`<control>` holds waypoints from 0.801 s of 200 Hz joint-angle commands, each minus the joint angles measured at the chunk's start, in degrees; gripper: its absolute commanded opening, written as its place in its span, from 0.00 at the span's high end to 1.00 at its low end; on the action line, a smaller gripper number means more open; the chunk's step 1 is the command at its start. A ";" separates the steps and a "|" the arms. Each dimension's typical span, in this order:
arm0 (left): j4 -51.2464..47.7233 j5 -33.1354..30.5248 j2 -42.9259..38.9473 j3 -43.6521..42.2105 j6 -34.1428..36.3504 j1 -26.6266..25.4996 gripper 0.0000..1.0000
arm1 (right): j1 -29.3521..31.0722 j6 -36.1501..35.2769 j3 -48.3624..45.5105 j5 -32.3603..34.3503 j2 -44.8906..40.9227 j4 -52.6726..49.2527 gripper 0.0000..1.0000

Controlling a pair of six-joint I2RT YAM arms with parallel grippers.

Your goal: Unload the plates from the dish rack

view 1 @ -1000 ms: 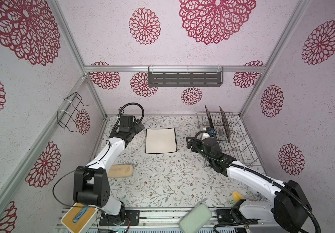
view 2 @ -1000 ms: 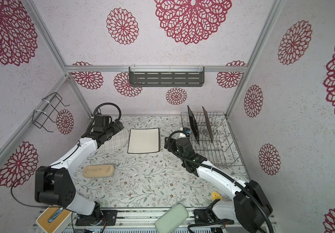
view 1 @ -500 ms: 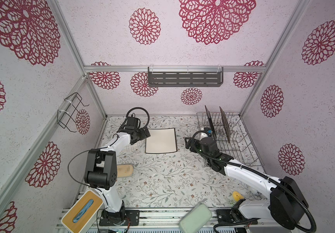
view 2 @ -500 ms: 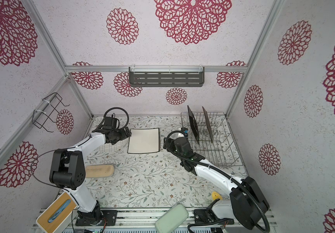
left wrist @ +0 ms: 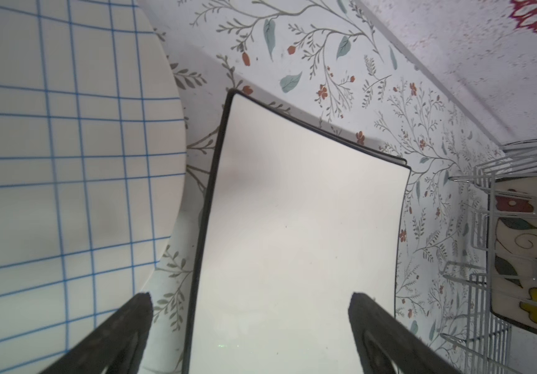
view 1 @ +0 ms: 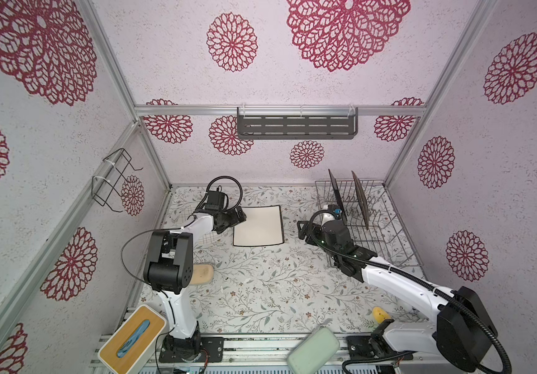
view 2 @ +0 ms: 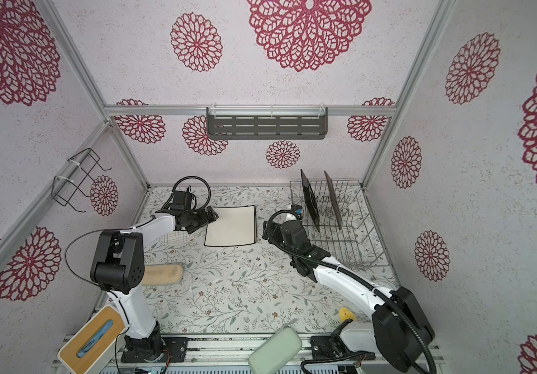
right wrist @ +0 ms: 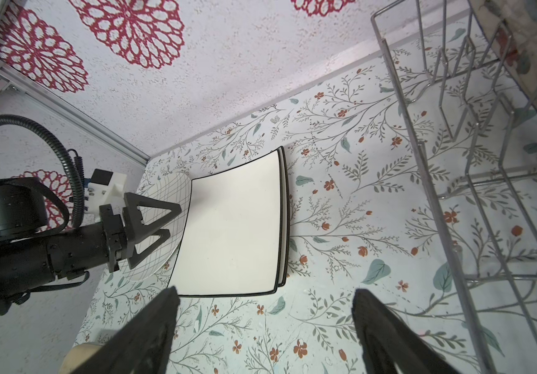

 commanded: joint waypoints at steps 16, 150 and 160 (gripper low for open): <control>3.31 1.90 1.74 0.51 -0.33 -0.12 0.01 | 0.33 -1.16 2.91 0.69 -1.51 -0.60 0.13; 3.86 2.89 5.69 2.70 -0.92 -1.68 0.03 | 0.33 -1.50 3.31 2.71 -2.99 -0.94 0.13; 4.12 3.03 5.59 2.84 -1.14 -1.94 0.03 | 0.30 -1.42 3.31 2.68 -3.00 -1.00 0.13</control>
